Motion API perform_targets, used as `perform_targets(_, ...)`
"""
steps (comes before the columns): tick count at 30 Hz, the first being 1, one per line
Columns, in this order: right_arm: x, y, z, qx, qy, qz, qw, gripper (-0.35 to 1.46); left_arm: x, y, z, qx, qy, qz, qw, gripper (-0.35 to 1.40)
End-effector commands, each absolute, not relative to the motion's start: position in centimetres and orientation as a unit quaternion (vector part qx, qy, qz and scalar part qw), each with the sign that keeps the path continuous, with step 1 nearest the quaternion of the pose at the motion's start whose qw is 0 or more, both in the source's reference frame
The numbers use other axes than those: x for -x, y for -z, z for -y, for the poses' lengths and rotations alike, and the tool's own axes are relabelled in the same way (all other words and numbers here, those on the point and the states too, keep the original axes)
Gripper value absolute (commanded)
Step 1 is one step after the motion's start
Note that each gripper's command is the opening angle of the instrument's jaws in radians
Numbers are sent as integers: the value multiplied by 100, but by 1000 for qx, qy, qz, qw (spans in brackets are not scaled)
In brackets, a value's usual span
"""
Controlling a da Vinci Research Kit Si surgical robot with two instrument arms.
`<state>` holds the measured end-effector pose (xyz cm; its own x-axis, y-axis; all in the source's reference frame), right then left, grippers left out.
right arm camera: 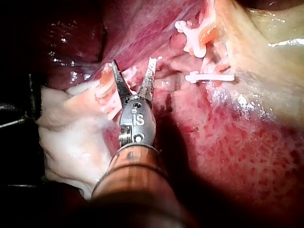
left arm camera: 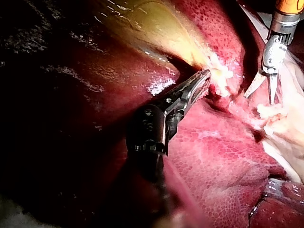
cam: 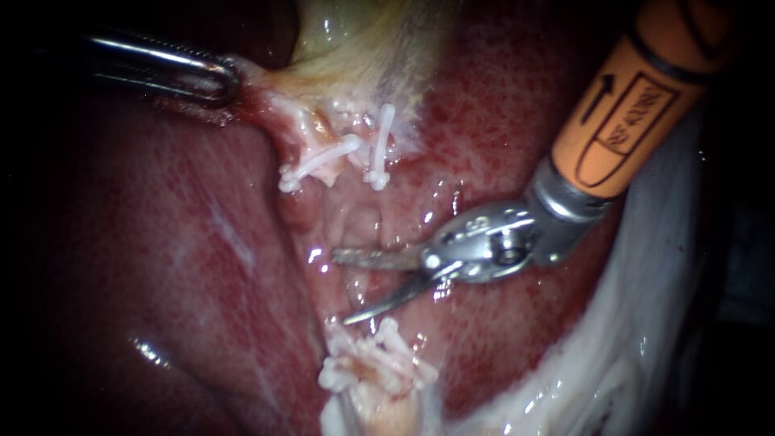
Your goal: Go back from the cut right tube
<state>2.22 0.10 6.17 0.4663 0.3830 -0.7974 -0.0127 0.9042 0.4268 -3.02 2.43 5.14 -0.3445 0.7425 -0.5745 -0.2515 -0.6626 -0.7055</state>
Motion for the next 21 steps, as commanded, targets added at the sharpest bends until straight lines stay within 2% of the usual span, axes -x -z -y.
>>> perform_targets(1, -213, -613, -11, -177, -111, -490, 846, 143, 301, -514, -243, 475, -778, 258, 320, -35)
perform_targets(3, -193, -605, -17, -158, -99, -465, 865, 143, 301, -514, -243, 475, -778, 258, 319, -35)
perform_targets(7, -152, -594, -27, -132, -91, -440, 884, 145, 300, -514, -243, 475, -778, 258, 319, -35)
perform_targets(12, -117, -592, -35, -128, -89, -432, 888, 145, 300, -516, -243, 475, -778, 258, 319, -35)
perform_targets(17, -111, -597, -35, -151, -80, -432, 885, 145, 302, -519, -241, 475, -779, 257, 319, -35)
perform_targets(21, -111, -597, -35, -152, -79, -433, 885, 145, 305, -525, -238, 475, -779, 255, 319, -35)
